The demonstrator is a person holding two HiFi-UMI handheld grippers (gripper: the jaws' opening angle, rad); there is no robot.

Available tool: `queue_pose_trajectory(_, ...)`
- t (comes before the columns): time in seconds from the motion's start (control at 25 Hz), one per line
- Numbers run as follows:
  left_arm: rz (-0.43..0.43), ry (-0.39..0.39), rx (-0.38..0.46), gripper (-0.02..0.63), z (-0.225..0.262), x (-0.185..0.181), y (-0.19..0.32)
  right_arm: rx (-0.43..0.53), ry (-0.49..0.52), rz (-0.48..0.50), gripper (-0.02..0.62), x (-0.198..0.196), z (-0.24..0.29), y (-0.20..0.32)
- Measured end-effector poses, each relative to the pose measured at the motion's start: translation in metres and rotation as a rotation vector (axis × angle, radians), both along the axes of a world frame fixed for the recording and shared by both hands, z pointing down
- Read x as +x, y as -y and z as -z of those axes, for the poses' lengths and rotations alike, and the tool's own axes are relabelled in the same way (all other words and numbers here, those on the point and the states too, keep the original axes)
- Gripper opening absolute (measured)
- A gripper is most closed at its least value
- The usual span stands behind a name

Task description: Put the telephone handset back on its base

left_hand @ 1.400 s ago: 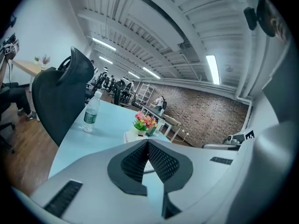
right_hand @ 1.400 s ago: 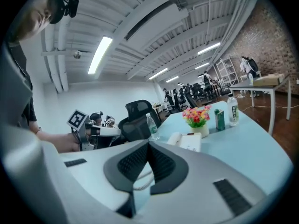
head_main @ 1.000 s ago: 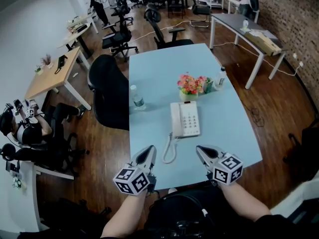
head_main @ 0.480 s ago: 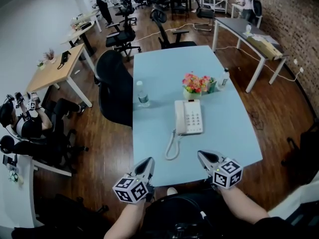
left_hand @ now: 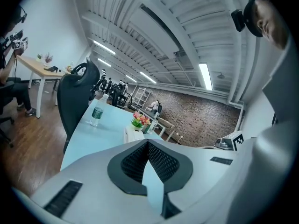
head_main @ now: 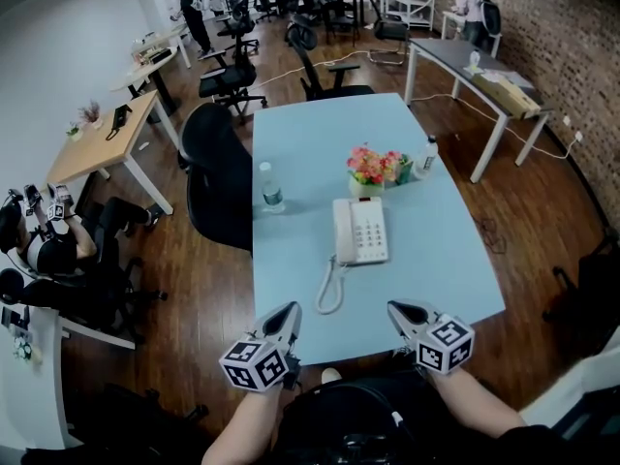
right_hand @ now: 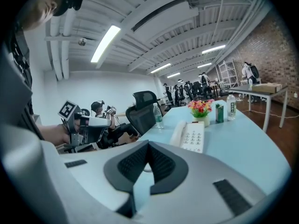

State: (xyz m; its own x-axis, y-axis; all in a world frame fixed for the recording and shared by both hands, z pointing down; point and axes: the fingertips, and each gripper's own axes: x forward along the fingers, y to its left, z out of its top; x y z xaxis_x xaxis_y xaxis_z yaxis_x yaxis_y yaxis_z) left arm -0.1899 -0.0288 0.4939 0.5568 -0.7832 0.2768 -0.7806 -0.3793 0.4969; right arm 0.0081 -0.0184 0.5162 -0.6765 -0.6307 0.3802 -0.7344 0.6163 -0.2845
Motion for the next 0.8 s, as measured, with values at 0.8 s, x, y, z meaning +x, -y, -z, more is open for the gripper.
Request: queue_pose_trajectory(0.8, -0.026, 0.031, -0.014, 0.0, -0.001, 0.006, -0.009, 0.014, 0.006, -0.011, 0.015, -0.002, 0.009, -0.004)
